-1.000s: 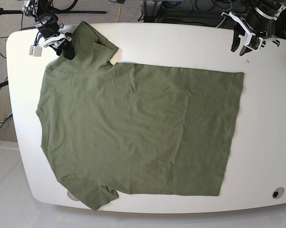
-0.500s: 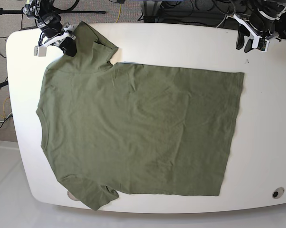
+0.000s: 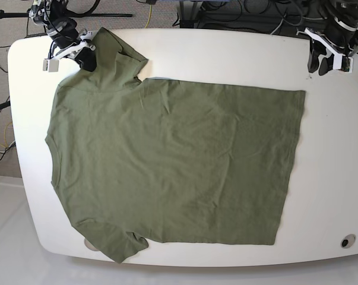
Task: Fold the T-shirt properly
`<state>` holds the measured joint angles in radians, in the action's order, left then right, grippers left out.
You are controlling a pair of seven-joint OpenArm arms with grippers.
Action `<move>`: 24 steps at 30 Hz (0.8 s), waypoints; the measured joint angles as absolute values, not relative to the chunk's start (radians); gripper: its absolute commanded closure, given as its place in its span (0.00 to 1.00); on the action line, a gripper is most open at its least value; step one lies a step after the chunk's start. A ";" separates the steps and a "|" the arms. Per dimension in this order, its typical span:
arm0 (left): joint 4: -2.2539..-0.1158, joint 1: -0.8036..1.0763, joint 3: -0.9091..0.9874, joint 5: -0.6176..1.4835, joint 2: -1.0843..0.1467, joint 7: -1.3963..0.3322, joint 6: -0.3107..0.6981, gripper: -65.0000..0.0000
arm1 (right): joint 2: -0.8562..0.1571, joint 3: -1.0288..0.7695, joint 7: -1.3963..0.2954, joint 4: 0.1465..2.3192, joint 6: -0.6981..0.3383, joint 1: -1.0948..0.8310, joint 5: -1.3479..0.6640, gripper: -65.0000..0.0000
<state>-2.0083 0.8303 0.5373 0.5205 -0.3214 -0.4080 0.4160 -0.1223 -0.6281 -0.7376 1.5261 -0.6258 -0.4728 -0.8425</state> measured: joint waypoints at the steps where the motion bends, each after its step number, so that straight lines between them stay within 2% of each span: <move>1: -2.001 0.823 0.539 0.529 -0.326 -0.411 0.415 0.74 | -0.122 -0.627 -0.738 1.526 -0.626 -0.471 -0.842 1.00; 7: -1.940 0.779 0.554 0.572 -0.377 -0.448 0.412 0.74 | -0.123 -0.626 -0.738 1.524 -0.626 -0.466 -0.838 1.00; 24: -1.825 0.650 0.609 0.670 -0.421 -0.545 0.404 0.72 | -0.121 -0.627 -0.738 1.526 -0.621 -0.469 -0.834 1.00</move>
